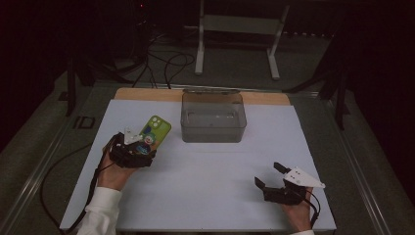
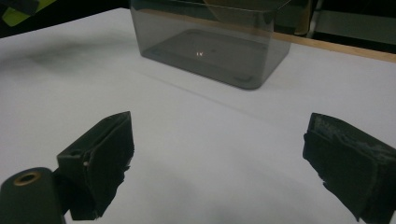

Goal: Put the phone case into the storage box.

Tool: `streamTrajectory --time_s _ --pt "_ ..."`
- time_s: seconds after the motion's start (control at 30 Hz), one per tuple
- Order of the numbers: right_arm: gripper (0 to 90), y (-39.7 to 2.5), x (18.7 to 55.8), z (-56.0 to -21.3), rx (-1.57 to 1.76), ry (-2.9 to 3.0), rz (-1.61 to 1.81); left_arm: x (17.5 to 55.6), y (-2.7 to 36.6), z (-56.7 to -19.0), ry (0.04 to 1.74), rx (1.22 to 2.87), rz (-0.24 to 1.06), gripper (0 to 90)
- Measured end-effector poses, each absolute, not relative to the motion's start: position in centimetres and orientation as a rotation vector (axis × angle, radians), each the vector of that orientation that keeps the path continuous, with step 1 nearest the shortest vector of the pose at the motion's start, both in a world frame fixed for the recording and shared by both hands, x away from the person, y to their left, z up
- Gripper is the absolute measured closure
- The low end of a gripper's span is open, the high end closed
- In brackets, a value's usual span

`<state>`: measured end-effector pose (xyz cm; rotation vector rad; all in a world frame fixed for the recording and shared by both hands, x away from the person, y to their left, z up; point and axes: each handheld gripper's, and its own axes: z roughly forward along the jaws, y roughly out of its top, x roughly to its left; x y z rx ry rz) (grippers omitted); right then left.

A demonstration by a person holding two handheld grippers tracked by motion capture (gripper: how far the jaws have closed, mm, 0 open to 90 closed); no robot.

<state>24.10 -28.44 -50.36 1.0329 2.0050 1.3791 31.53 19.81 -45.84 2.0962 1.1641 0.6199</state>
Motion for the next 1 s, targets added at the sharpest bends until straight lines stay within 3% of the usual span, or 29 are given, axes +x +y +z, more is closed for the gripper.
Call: streamTrajectory --time_s 1.0 --pt "8.6 -28.5 24.6 -50.5 1.168 2.006 1.445 28.5 17.4 -46.3 1.054 1.988 0.680 15.9"
